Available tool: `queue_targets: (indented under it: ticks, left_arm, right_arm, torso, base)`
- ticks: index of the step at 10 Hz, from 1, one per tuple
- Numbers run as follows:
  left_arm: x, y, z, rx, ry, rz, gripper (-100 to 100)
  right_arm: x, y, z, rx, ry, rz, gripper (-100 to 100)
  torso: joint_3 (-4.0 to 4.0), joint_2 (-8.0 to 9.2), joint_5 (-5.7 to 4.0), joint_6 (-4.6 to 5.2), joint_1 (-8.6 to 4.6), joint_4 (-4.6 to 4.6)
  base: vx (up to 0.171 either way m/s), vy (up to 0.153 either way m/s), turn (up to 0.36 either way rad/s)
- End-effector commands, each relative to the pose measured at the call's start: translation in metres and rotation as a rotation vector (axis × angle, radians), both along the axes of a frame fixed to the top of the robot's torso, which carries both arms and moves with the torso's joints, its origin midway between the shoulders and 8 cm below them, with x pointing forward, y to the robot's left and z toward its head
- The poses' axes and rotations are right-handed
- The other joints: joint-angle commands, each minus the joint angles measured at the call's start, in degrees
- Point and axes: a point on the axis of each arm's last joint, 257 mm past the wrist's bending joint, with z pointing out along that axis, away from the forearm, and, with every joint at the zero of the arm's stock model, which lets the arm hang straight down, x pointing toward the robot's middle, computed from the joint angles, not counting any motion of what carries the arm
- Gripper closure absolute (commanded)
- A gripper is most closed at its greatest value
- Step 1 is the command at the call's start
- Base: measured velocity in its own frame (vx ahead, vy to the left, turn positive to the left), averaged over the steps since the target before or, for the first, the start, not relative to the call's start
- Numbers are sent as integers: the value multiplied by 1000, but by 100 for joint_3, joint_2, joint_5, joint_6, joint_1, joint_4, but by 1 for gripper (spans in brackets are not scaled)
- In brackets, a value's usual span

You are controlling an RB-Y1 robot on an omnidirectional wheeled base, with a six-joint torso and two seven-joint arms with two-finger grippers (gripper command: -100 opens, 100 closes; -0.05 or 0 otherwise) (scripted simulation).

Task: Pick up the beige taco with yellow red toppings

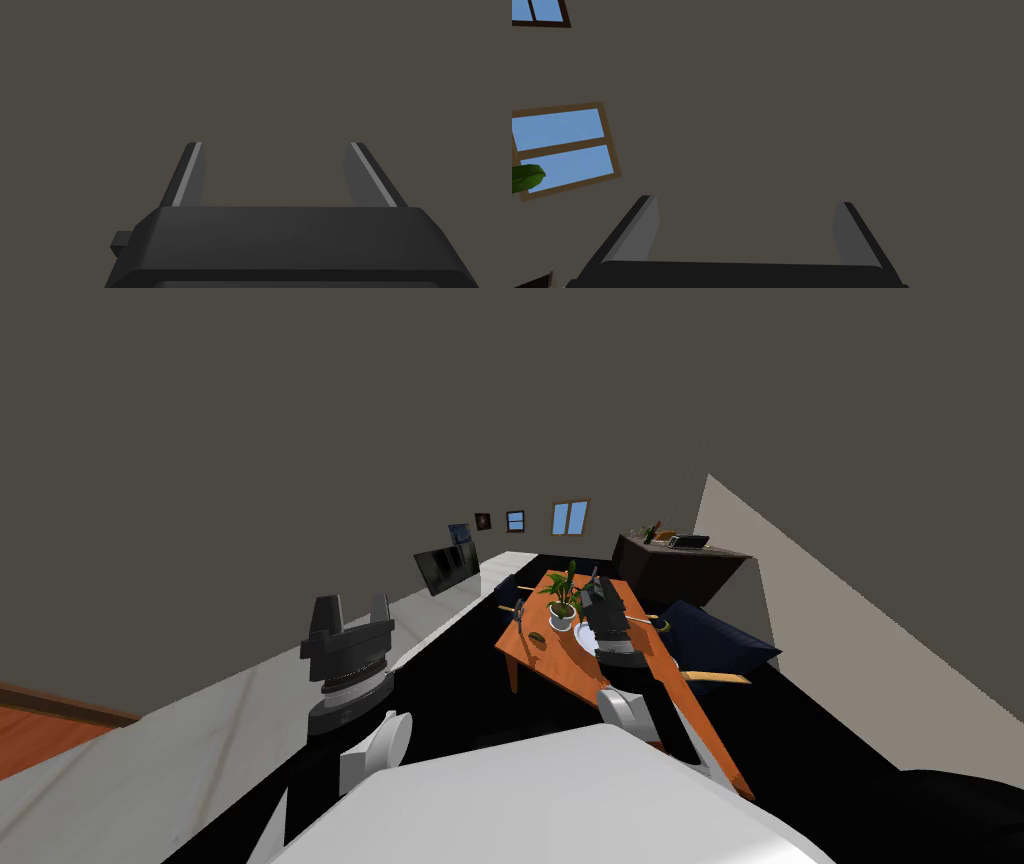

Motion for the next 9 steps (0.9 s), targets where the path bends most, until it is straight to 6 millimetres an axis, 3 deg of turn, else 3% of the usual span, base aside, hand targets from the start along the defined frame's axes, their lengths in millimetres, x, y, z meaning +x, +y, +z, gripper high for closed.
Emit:
queue_targets:
  ticks: [1, 5, 9]
  left_arm:
    - [0, 0, 0, 0, 0, 0, 0]
    - [0, 0, 0, 0, 0, 0, 0]
    - [0, 0, 0, 0, 0, 0, 0]
  right_arm:
    - [1, 1, -9, -35, 27, 10, -100]
    - [3, 1, -42, -117, 110, 34, -100]
    - [4, 0, -96, -241, 240, 66, -100]
  torso:
    - [0, 0, 0, 0, 0, 0]
    - [19, 33, 8, -1, 38, 7]
    - [7, 12, 10, -1, 40, 3]
  base:
    - [-20, 46, 47]
    - [-75, 95, 65]
    - [-31, 106, 113]
